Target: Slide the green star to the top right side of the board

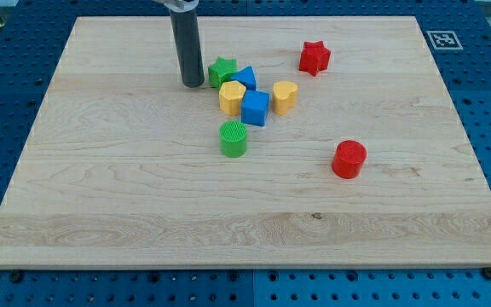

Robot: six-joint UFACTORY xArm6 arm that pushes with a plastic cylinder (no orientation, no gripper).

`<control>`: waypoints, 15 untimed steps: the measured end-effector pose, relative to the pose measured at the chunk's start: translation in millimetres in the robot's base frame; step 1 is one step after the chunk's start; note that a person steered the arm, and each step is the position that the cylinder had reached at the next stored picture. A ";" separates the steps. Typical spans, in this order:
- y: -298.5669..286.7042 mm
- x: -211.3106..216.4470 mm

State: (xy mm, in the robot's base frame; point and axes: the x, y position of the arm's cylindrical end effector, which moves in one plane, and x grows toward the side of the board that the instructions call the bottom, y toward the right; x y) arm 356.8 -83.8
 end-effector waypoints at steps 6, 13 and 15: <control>132.9 -64.1; 277.8 -125.3; 230.4 -117.1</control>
State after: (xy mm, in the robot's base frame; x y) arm 239.7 146.6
